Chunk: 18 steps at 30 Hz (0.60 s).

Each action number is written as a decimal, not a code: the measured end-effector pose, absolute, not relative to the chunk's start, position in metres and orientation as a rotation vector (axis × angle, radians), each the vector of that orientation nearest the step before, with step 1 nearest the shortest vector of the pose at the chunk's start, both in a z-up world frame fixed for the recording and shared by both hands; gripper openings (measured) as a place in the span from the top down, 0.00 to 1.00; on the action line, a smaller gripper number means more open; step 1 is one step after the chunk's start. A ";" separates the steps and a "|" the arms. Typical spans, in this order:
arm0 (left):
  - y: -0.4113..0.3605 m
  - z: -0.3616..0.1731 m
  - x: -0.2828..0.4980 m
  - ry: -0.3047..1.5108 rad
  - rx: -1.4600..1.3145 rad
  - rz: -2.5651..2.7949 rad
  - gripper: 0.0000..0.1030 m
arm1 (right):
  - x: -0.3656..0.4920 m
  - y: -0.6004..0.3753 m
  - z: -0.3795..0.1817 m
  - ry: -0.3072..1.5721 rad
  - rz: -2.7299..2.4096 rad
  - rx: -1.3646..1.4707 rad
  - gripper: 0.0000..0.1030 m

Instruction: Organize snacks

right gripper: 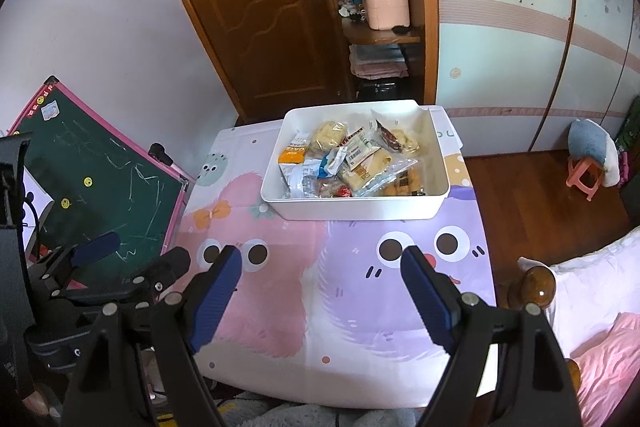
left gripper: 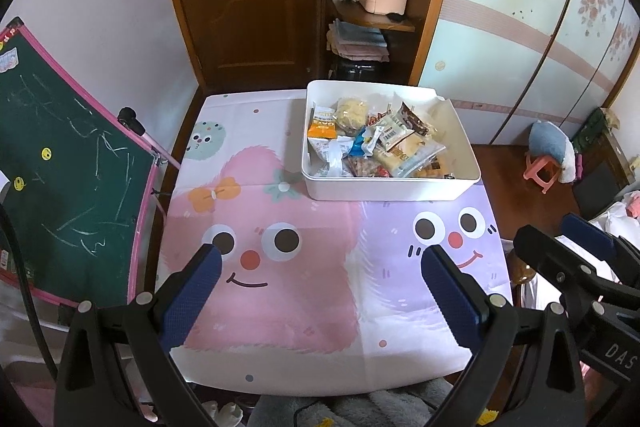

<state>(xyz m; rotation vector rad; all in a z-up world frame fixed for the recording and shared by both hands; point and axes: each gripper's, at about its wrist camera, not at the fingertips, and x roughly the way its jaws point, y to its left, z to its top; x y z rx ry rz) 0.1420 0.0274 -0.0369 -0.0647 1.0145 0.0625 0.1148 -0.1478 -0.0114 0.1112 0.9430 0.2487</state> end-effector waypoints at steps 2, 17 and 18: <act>0.027 -0.036 0.142 1.014 -0.064 0.065 0.03 | 0.115 -0.148 -0.011 0.944 0.249 0.111 0.20; 0.028 -0.030 0.144 1.010 -0.074 0.088 0.03 | 0.116 -0.143 -0.012 0.945 0.246 0.110 0.20; 0.028 -0.030 0.143 1.010 -0.075 0.091 0.03 | 0.116 -0.144 -0.012 0.946 0.246 0.110 0.20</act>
